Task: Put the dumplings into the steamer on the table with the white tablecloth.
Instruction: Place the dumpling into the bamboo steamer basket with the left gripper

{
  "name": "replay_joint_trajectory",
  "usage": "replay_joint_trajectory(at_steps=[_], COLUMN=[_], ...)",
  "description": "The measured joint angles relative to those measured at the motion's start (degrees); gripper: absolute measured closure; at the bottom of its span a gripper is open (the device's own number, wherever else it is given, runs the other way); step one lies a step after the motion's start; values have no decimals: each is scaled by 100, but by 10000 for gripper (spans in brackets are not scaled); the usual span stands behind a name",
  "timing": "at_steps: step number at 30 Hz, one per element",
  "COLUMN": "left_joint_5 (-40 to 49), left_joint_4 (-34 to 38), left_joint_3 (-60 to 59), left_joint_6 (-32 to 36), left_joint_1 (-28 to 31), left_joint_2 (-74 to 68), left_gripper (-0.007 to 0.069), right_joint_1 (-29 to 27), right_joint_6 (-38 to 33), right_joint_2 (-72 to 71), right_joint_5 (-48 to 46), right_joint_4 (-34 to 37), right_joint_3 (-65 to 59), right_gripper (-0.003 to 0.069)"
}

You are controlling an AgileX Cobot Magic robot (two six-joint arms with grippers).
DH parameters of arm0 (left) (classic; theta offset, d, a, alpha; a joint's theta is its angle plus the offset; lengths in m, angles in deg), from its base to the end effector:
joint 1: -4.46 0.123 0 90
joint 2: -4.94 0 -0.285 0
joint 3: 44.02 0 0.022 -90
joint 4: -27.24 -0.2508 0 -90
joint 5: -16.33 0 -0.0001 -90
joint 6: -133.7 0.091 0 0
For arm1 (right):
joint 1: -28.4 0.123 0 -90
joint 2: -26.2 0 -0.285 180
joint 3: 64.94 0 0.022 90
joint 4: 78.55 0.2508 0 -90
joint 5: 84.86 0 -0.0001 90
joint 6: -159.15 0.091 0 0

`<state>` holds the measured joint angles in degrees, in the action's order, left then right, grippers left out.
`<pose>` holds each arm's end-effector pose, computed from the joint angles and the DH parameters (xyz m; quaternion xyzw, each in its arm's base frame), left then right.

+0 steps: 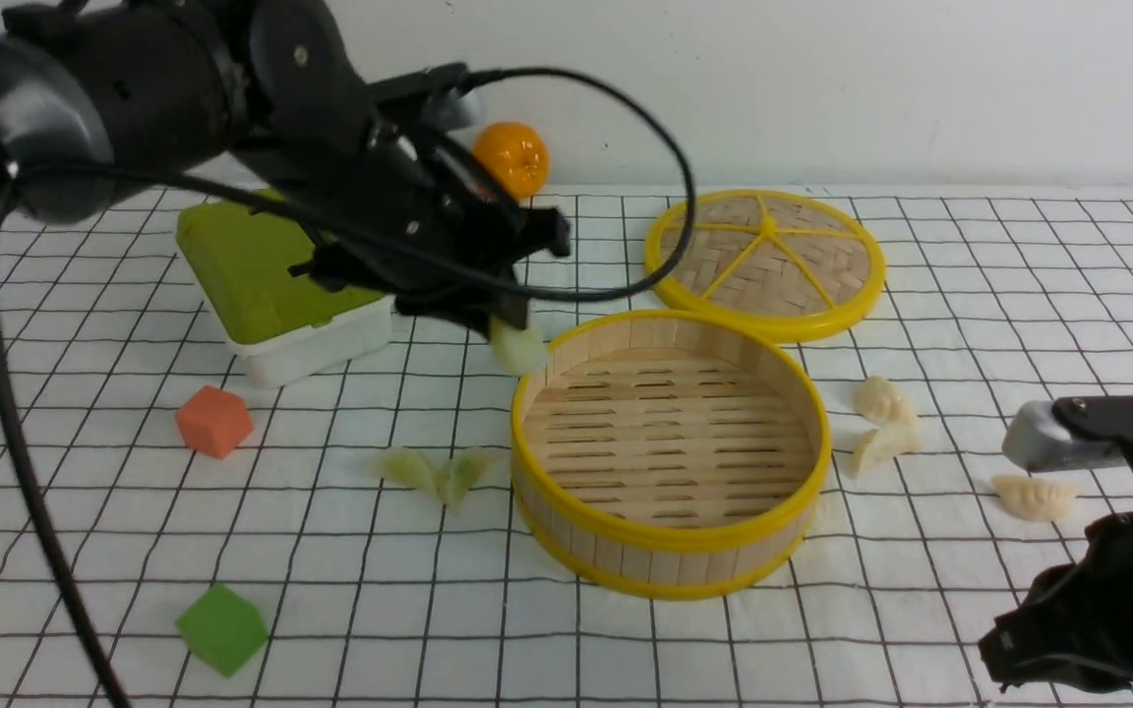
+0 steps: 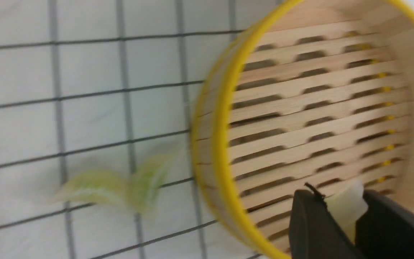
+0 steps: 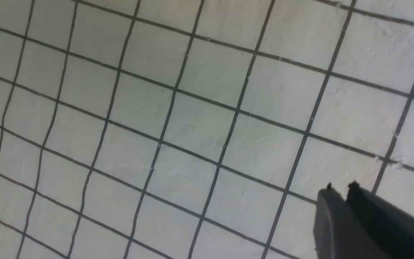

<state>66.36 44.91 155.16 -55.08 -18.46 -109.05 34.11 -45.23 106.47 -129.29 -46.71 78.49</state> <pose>0.3788 -0.1832 0.3131 0.0579 0.9420 -0.2181 0.2483 0.2146 0.0553 0.2326 -0.0898 0.9584 0.1930 0.1903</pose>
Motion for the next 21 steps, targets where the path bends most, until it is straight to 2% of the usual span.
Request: replay_joint_trajectory(at_steps=[1, 4, 9, 10, 14, 21], left_joint_5=[255, 654, 1053, 1153, 1171, 1132], left_joint_4=[277, 299, -151, -451, -895, -1123], left_joint_3=[562, 1435, 2544, 2949, 3416, 3520], left_joint_6=[181, 259, 282, 290, 267, 202], left_joint_1=[-32, -159, -474, -626, -767, -788], left_joint_2=[-317, -1066, -2126, -2539, -3073, -3259], left_gripper=[479, 479, 479, 479, 479, 479], right_joint_1=[0, 0, 0, 0, 0, 0], right_joint_6=[-6, -6, -6, -6, -7, -13], right_joint_2=[0, 0, 0, 0, 0, 0], right_joint_5=[0, 5, 5, 5, 5, 28], right_joint_4=[0, 28, 77, 89, 100, 105], right_joint_3=[0, 0, 0, 0, 0, 0], right_gripper=[601, 599, 596, 596, 594, 589])
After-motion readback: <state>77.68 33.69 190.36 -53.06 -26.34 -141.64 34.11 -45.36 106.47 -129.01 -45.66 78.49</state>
